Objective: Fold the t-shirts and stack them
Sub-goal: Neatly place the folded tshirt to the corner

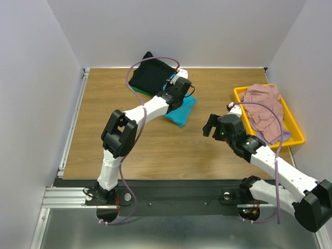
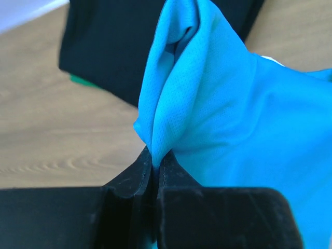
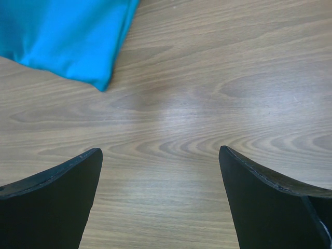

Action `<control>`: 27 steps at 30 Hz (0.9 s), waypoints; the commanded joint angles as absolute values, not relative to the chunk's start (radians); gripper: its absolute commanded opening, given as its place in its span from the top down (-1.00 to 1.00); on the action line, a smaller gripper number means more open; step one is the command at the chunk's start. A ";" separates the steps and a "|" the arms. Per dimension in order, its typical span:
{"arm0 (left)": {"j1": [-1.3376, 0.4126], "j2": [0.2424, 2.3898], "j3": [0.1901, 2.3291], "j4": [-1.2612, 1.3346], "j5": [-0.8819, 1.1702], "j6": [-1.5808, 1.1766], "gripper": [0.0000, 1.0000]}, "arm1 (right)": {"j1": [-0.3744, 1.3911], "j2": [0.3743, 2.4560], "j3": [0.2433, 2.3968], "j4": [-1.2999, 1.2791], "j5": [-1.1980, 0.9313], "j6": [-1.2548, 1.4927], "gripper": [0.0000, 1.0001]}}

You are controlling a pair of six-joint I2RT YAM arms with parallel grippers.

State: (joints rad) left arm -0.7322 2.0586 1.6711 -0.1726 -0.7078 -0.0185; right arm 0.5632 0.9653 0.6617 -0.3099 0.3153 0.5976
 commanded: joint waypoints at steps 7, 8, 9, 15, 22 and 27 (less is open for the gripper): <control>-0.712 2.144 1.903 0.055 -0.785 0.317 1.00 | 0.557 0.962 0.663 -0.298 0.371 0.581 -1.00; -0.704 2.157 1.931 0.048 -0.776 0.322 1.00 | 0.558 0.968 0.666 -0.298 0.376 0.578 -1.00; -0.689 2.177 1.987 0.040 -0.770 0.327 1.00 | 0.557 0.969 0.666 -0.299 0.382 0.577 -1.00; -0.650 2.198 2.118 0.044 -0.732 0.374 1.00 | 0.557 0.977 0.664 -0.304 0.420 0.569 -1.00; -0.620 2.212 2.198 0.043 -0.709 0.367 1.00 | 0.557 0.971 0.661 -0.310 0.460 0.568 -1.00; -0.577 2.227 2.218 0.035 -0.649 0.313 1.00 | 0.557 0.959 0.661 -0.313 0.463 0.571 -1.00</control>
